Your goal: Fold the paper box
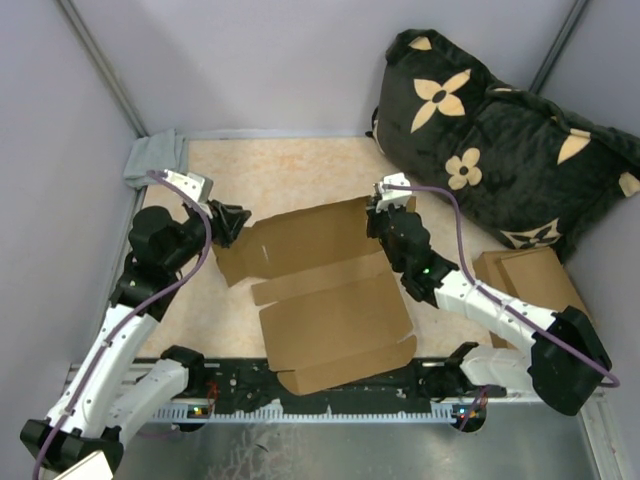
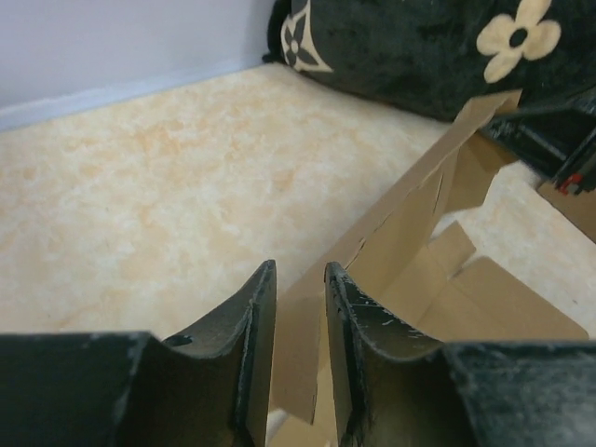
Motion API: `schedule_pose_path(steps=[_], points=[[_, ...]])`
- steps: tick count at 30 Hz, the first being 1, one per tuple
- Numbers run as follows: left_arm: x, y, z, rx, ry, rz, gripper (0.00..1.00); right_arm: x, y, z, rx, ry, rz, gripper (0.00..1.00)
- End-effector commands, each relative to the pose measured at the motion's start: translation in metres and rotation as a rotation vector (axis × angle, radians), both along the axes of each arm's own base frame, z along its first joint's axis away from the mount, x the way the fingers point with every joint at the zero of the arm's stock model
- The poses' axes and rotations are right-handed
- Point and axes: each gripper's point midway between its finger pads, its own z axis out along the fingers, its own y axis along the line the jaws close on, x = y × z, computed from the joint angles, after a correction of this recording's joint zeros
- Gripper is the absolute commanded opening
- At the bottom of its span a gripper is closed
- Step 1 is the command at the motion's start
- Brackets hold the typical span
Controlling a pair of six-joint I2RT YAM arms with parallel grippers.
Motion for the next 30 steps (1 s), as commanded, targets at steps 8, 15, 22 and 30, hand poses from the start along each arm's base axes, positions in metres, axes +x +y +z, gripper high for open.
schedule_pose_path(steps=[8, 15, 22, 30], points=[[-0.028, 0.004, -0.031, -0.002, 0.220, 0.000, 0.33, 0.011, -0.016, 0.046, 0.129, -0.119, -0.151, 0.00], [-0.031, -0.003, -0.022, -0.042, 0.234, -0.028, 0.32, 0.013, -0.012, 0.040, 0.123, -0.098, -0.141, 0.00], [-0.024, -0.009, -0.025, -0.033, 0.260, -0.050, 0.31, 0.014, -0.005, 0.037, 0.116, -0.077, -0.116, 0.00], [-0.016, -0.008, -0.041, 0.037, 0.293, -0.035, 0.31, 0.015, 0.000, 0.036, 0.103, -0.059, -0.097, 0.00]])
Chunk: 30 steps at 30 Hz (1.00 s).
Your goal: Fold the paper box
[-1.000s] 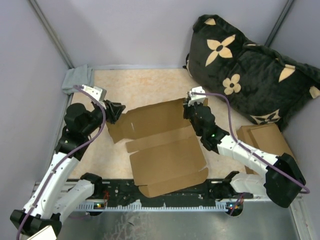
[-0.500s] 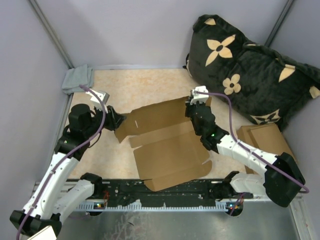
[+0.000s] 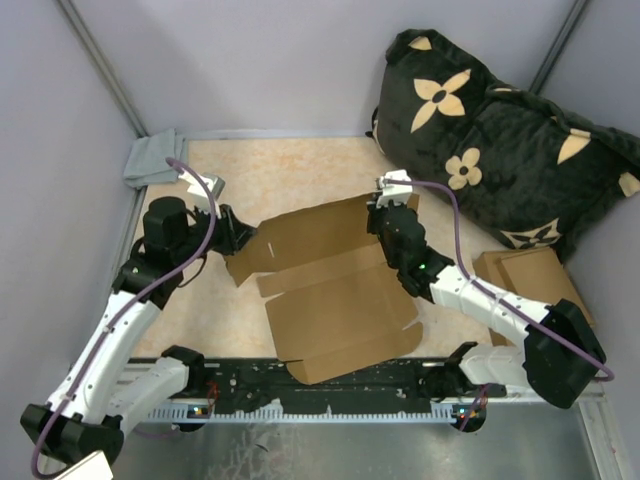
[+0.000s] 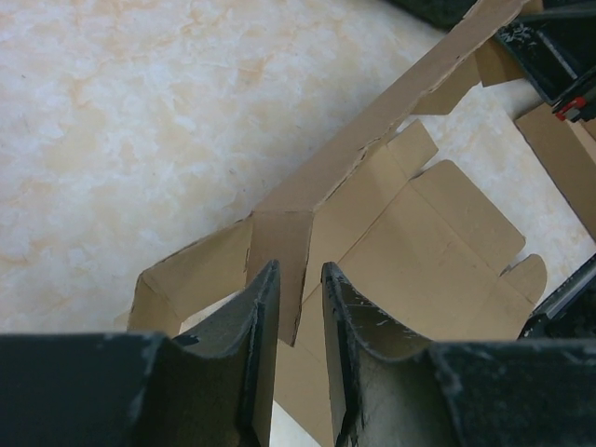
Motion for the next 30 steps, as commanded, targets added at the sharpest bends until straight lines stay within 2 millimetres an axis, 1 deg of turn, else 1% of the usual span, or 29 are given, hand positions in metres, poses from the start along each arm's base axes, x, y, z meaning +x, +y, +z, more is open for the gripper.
schedule_pose_path(steps=[1, 7, 12, 14, 16, 19, 24, 25, 26, 29, 30], points=[[0.002, 0.000, 0.006, 0.038, -0.027, -0.010, 0.31, 0.004, 0.008, 0.037, 0.079, -0.066, 0.007, 0.00], [0.007, 0.000, -0.004, 0.068, -0.002, 0.000, 0.29, 0.005, 0.011, 0.037, 0.075, -0.056, 0.013, 0.00], [0.014, -0.001, -0.026, 0.128, 0.072, 0.038, 0.25, 0.004, 0.013, 0.036, 0.076, -0.038, 0.029, 0.00], [0.016, -0.002, -0.034, 0.159, 0.112, 0.058, 0.20, 0.002, 0.014, 0.034, 0.072, -0.020, 0.036, 0.00], [0.019, -0.004, -0.037, 0.178, 0.132, 0.081, 0.11, 0.001, 0.015, 0.033, 0.068, 0.001, 0.042, 0.00], [0.023, -0.007, -0.034, 0.162, 0.135, 0.120, 0.00, -0.003, 0.017, 0.030, 0.084, 0.031, 0.057, 0.01], [0.034, -0.008, -0.017, 0.080, 0.052, 0.195, 0.00, -0.008, 0.020, 0.017, 0.122, 0.090, 0.060, 0.03], [0.036, -0.008, -0.014, 0.060, 0.032, 0.208, 0.00, -0.008, 0.020, 0.014, 0.129, 0.097, 0.057, 0.04], [0.036, -0.008, -0.011, 0.041, 0.010, 0.213, 0.00, -0.009, 0.019, 0.010, 0.133, 0.105, 0.052, 0.08], [0.037, -0.010, -0.009, -0.001, -0.035, 0.220, 0.00, -0.010, 0.019, 0.001, 0.139, 0.128, 0.043, 0.28], [0.036, -0.010, -0.011, -0.010, -0.046, 0.221, 0.00, -0.011, 0.019, -0.002, 0.141, 0.137, 0.044, 0.33]])
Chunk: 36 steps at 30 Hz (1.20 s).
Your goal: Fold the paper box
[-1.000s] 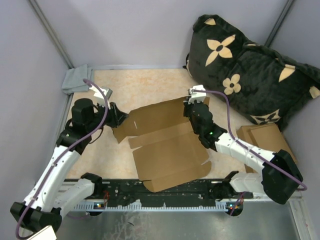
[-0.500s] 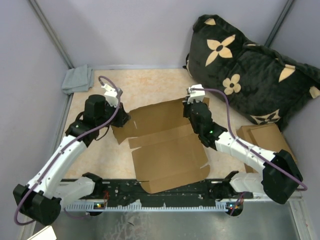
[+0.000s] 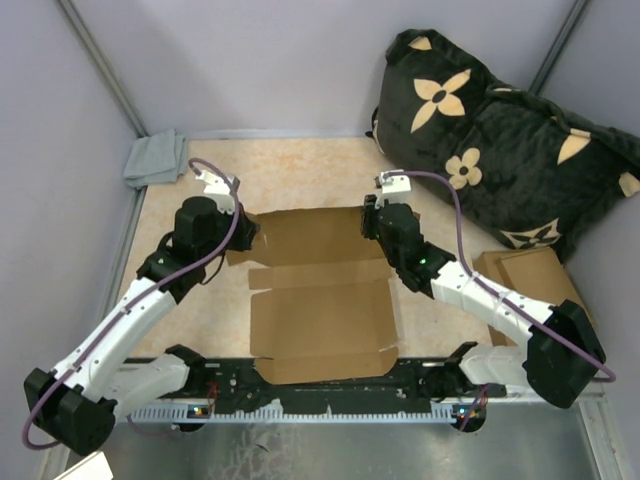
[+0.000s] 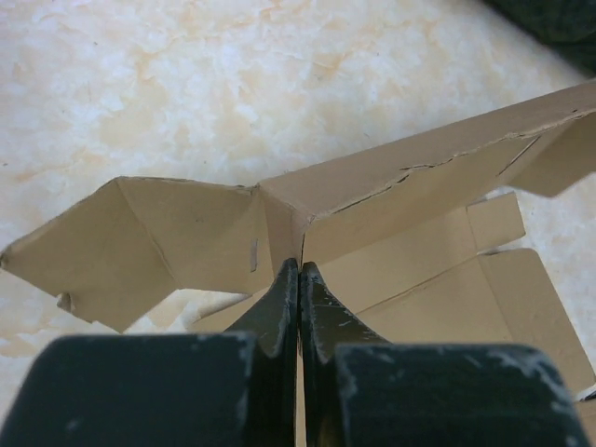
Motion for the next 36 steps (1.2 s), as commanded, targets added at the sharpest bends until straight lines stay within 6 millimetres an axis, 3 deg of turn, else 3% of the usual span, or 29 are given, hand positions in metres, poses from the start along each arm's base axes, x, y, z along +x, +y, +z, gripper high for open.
schedule_pose_path(steps=[1, 8, 14, 20, 24, 36], points=[[0.008, -0.006, 0.026, -0.113, -0.152, 0.031, 0.00, -0.001, 0.008, 0.013, 0.092, -0.008, 0.004, 0.36], [0.006, 0.002, 0.035, -0.172, -0.344, 0.056, 0.00, -0.015, 0.002, 0.013, 0.115, 0.000, 0.020, 0.53], [0.009, 0.008, 0.034, -0.165, -0.372, 0.103, 0.00, -0.044, -0.004, 0.006, 0.132, 0.028, 0.101, 0.73], [0.019, 0.016, 0.031, -0.124, -0.376, 0.169, 0.00, -0.060, -0.023, -0.036, 0.114, 0.167, 0.044, 0.75], [0.028, 0.012, 0.010, -0.080, -0.256, 0.194, 0.00, -0.060, -0.022, -0.069, 0.153, 0.312, 0.031, 0.74], [0.023, 0.017, -0.009, -0.112, -0.151, 0.258, 0.00, -0.060, -0.016, -0.118, 0.154, 0.533, -0.015, 0.77]])
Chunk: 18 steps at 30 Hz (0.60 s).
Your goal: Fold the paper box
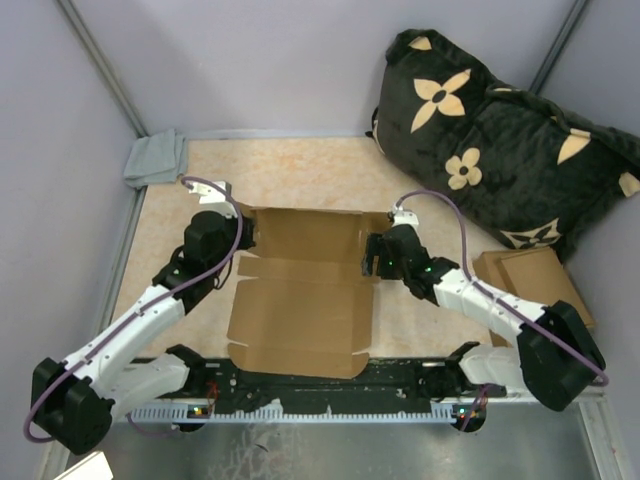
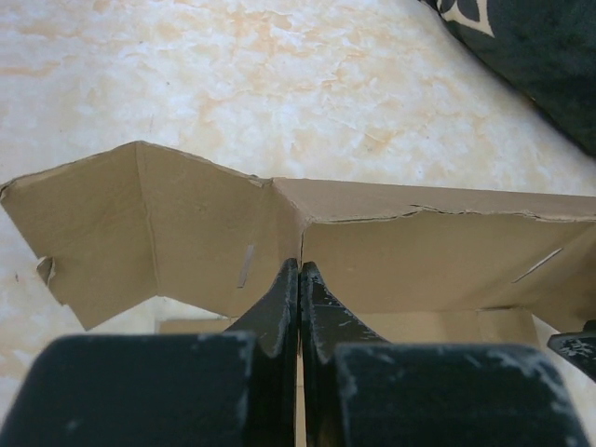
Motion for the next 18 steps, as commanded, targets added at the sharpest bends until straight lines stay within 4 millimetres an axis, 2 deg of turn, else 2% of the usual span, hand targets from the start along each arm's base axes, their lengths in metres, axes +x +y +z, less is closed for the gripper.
schedule_pose_path(steps=[1, 8, 14, 18], points=[[-0.005, 0.003, 0.005, -0.038, 0.008, 0.026, 0.00, 0.008, 0.012, 0.007, 0.073, 0.035, -0.035, 0.77], [-0.007, 0.003, 0.004, -0.029, 0.020, 0.019, 0.00, 0.013, 0.015, -0.017, 0.068, 0.082, -0.066, 0.77], [-0.008, 0.002, 0.003, -0.030, 0.026, 0.012, 0.00, 0.017, 0.027, -0.025, 0.087, 0.109, -0.039, 0.76], [-0.009, 0.002, 0.002, -0.035, 0.032, 0.015, 0.00, 0.013, 0.027, -0.026, 0.091, 0.135, -0.040, 0.73]])
